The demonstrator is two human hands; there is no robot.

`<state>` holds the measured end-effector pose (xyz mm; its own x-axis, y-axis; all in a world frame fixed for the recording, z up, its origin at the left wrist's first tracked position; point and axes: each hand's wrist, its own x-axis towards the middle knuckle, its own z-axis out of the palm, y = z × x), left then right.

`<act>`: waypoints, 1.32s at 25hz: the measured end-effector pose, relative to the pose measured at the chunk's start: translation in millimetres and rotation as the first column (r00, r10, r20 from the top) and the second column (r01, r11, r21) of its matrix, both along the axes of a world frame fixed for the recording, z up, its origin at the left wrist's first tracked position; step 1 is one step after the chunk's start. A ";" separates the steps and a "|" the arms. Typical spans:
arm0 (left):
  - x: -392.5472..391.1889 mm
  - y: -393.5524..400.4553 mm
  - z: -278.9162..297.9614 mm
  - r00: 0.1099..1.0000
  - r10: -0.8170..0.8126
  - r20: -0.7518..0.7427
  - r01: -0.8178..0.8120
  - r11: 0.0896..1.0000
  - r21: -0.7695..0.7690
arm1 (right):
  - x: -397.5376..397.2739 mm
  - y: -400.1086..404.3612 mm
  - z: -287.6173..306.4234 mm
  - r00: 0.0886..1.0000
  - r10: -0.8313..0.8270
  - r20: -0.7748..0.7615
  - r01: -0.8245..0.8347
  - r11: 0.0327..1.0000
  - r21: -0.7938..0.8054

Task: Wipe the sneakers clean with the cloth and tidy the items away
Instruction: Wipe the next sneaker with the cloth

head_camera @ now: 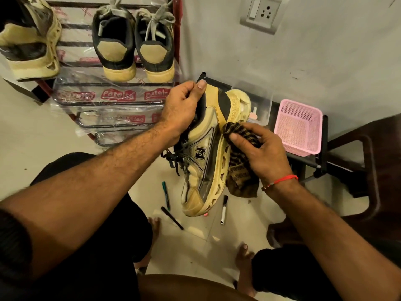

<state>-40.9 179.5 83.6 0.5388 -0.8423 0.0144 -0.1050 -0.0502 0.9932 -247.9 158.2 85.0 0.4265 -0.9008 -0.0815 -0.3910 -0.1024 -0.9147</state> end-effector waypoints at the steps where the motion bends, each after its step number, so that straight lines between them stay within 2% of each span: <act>1: -0.9 0.9 -0.3 1.000 -0.016 0.018 0.016 1.000 -0.010 | -0.1 0.1 -0.1 1.000 -0.029 0.008 0.029 0.999 -0.026; 3: -1.5 3.1 -0.4 0.996 -0.030 0.084 0.031 0.999 -0.012 | -0.4 0.2 3.9 0.998 -0.068 0.002 0.067 0.982 -0.179; 5: -2.4 4.6 -0.2 0.992 -0.033 0.122 0.034 0.999 -0.007 | -0.4 1.4 8.7 1.000 -0.002 0.022 0.010 0.936 -0.353; 7: -5.5 5.8 -0.8 0.988 -0.051 0.144 0.051 0.999 0.005 | 1.6 7.2 10.3 0.995 0.101 0.007 -0.090 0.912 -0.401; 9: -9.1 6.8 -2.9 0.980 -0.111 0.166 0.108 0.994 0.027 | 4.4 11.6 8.2 0.989 0.133 -0.068 -0.149 0.890 -0.430; 11: -13.7 8.4 -3.5 0.969 -0.189 0.156 0.184 0.982 0.048 | 3.1 8.3 7.2 0.987 0.112 -0.119 -0.158 0.848 -0.507; 14: -18.5 8.3 -4.5 0.956 -0.261 0.136 0.256 0.965 0.056 | -4.3 -2.6 12.9 0.994 0.061 -0.089 -0.101 0.816 -0.569; 17: -17.2 7.0 -6.4 0.945 -0.264 0.195 0.259 0.965 0.050 | -8.1 -6.4 16.1 0.999 0.020 -0.045 -0.040 0.861 -0.508; 19: -12.8 5.8 -5.9 0.930 -0.196 0.310 0.192 0.980 0.045 | -7.8 -5.8 17.2 1.000 0.017 -0.018 -0.023 0.892 -0.452; 21: -7.2 5.3 -4.6 0.888 -0.088 0.451 0.077 0.996 0.043 | -6.8 -4.5 17.8 0.997 0.066 -0.047 -0.079 0.918 -0.389; 23: -3.8 5.7 -4.7 0.871 -0.017 0.490 -0.010 0.998 0.054 | -3.5 2.8 16.8 0.971 0.168 -0.168 -0.211 0.933 -0.291; 26: -3.1 5.2 -7.0 0.893 -0.008 0.451 -0.037 0.995 0.091 | 3.4 18.9 8.2 0.873 0.271 -0.405 -0.375 0.905 -0.203; 28: -4.2 4.6 -7.5 0.914 0.004 0.406 -0.050 0.993 0.103 | 6.6 22.5 1.8 0.789 0.278 -0.547 -0.462 0.856 -0.232; 31: -8.3 5.4 -4.9 0.934 -0.030 0.356 -0.021 0.990 0.138 | 4.6 14.8 -2.1 0.713 0.267 -0.649 -0.556 0.779 -0.289; 33: -15.4 7.2 -2.1 0.924 -0.078 0.374 0.012 0.984 0.175 | 3.0 9.5 -3.7 0.627 0.255 -0.736 -0.619 0.736 -0.273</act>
<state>-56.2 186.7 81.4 0.4824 -0.8734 0.0667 -0.4766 -0.1978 0.8566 -244.9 167.6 81.3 0.7872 -0.6053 -0.1183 -0.6135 -0.7487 -0.2511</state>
